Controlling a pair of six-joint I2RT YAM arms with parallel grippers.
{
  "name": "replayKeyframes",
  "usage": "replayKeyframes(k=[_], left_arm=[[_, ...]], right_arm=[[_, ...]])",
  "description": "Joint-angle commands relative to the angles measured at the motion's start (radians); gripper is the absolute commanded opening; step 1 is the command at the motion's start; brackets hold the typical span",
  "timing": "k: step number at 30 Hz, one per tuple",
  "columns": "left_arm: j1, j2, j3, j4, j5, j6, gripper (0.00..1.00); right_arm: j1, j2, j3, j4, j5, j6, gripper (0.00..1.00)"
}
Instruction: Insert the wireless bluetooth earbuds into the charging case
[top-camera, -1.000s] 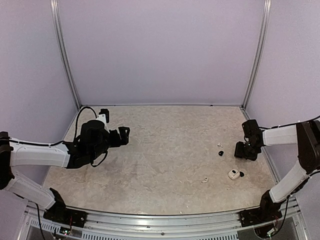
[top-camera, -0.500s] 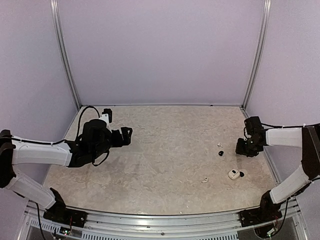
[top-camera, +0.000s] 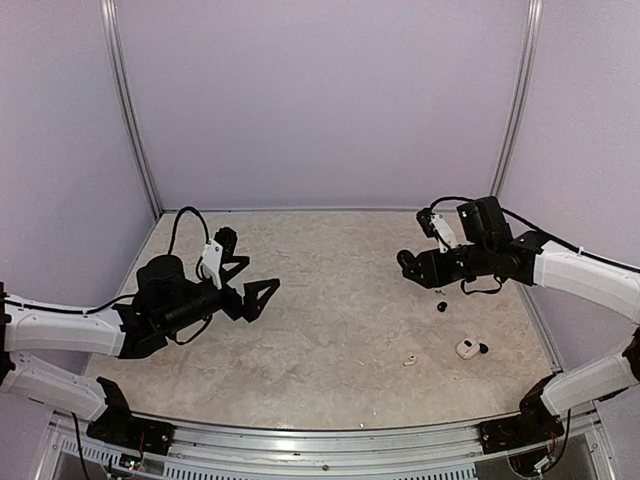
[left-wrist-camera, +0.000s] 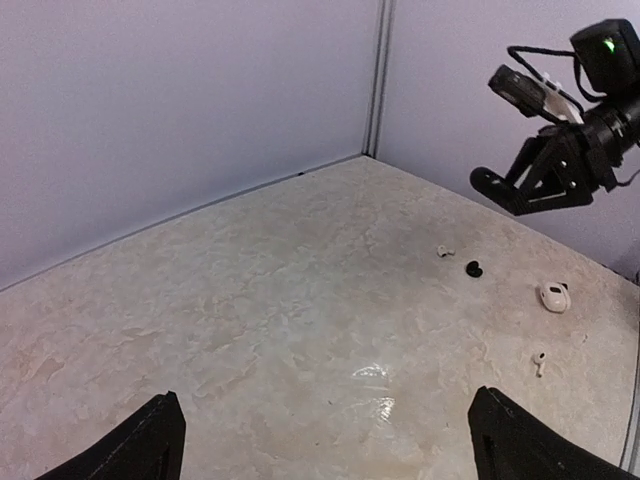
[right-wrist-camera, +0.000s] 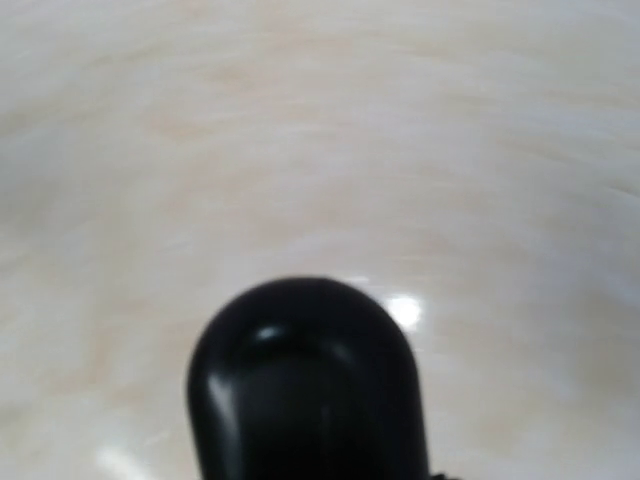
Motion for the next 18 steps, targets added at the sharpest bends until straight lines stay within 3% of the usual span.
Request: replayKeyframes(k=[1,4,9,14,18], left_arm=[[-0.104,-0.077,-0.08,0.114,0.11,0.33,0.98],[-0.193,-0.09,-0.079,0.057,0.067,0.458,0.97],[-0.26,-0.064,-0.103,0.178,0.133,0.419,0.94],[-0.432,-0.006,-0.089,0.32,-0.119,0.588,0.99],[-0.509,0.09,-0.027,0.394,-0.281,0.713,0.99]], right_arm=[[0.094,0.013,0.086,-0.054,-0.175,-0.099,0.32],[0.168,0.023,0.102,-0.068,-0.259,-0.139,0.34],[0.26,0.005,0.073,0.027,-0.403,-0.154,0.35],[0.299,0.014,0.08,0.158,-0.472,-0.05,0.34],[0.344,0.041,0.085,0.242,-0.46,0.056,0.31]])
